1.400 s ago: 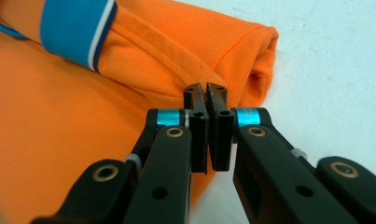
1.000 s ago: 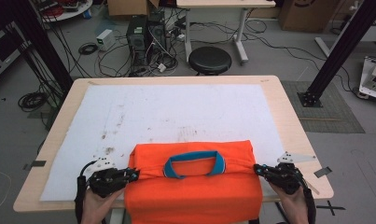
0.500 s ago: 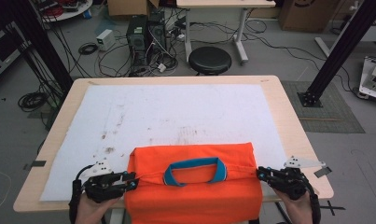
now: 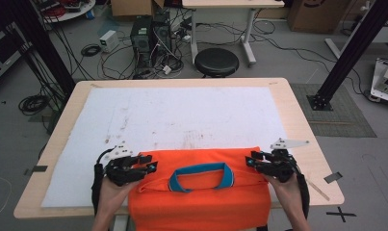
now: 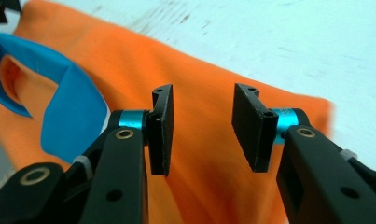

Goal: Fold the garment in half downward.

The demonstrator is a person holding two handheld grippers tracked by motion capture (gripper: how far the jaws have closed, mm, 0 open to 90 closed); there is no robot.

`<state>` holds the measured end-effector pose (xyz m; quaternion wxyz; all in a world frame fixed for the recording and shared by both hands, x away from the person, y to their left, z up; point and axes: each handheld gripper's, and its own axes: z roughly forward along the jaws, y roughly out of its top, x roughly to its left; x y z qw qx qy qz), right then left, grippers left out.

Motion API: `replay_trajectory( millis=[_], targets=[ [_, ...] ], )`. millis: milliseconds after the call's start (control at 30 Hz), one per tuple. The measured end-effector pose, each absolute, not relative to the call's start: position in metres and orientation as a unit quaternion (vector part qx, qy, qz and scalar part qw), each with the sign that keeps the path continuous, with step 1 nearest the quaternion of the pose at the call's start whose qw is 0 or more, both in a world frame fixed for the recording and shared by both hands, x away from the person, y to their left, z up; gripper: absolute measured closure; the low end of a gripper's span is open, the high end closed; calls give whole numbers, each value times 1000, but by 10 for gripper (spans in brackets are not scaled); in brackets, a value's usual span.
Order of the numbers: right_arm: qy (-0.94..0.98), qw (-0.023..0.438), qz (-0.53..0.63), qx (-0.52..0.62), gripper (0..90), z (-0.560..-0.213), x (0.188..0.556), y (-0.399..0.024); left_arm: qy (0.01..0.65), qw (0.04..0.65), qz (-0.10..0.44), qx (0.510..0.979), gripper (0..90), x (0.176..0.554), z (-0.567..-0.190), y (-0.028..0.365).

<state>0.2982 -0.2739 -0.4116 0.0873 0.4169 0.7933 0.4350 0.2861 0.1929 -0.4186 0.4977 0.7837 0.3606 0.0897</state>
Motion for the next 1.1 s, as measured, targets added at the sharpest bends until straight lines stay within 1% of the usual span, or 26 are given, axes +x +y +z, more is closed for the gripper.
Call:
replay_trajectory(
  millis=[133, 300, 433, 567, 667, 733, 900, 933, 1100],
  targets=[
    [817, 73, 408, 401, 600, -421, 300, -260, 344, 495, 66, 795, 601, 286, -425, 176],
    [831, 68, 387, 393, 590, -433, 282, -261, 329, 468, 48, 819, 599, 271, -437, 164],
    [836, 58, 383, 389, 590, -437, 268, -268, 319, 464, 36, 826, 601, 258, -438, 164],
    [836, 39, 385, 388, 591, -440, 258, -275, 293, 463, 17, 836, 602, 247, -436, 167],
    [837, 32, 387, 384, 592, -442, 252, -279, 277, 472, 20, 837, 601, 239, -431, 171],
    [835, 28, 396, 381, 591, -439, 249, -282, 279, 486, 33, 827, 597, 236, -428, 176],
    [821, 57, 409, 394, 543, -432, 253, -282, 321, 492, 89, 805, 559, 245, -416, 191],
    [819, 60, 409, 398, 531, -431, 256, -282, 331, 487, 102, 801, 539, 248, -414, 196],
    [798, 78, 419, 425, 409, -431, 270, -285, 384, 472, 151, 779, 414, 270, -411, 224]
  ],
)
